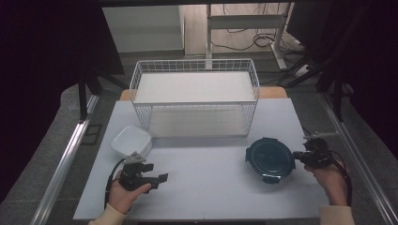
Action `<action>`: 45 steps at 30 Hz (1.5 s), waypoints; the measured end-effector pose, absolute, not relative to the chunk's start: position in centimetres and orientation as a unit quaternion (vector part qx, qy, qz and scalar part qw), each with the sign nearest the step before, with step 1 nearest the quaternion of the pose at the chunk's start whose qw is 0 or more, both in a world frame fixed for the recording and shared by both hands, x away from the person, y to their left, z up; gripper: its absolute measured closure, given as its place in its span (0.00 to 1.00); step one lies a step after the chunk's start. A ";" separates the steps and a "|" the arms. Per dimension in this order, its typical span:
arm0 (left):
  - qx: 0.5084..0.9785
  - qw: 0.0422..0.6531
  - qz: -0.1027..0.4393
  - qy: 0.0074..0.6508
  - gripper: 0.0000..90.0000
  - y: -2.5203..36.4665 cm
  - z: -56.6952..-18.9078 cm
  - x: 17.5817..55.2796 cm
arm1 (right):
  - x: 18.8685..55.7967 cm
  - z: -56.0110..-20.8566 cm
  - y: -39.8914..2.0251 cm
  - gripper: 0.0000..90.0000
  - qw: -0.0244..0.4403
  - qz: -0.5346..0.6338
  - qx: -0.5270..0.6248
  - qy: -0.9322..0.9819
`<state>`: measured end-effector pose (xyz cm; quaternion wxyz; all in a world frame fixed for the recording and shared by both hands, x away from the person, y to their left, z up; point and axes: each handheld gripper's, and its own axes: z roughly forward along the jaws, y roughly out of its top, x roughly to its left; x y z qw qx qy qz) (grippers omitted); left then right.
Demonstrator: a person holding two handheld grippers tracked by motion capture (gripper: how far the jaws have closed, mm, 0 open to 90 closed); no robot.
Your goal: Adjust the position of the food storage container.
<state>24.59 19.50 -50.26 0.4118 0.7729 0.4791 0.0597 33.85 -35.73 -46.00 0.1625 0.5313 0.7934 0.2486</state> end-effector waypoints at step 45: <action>0.773 0.413 0.062 0.478 0.25 19.4 -50.1 24.5 | 34.3 -47.0 -29.8 1.00 0.139 0.293 0.454 0.830</action>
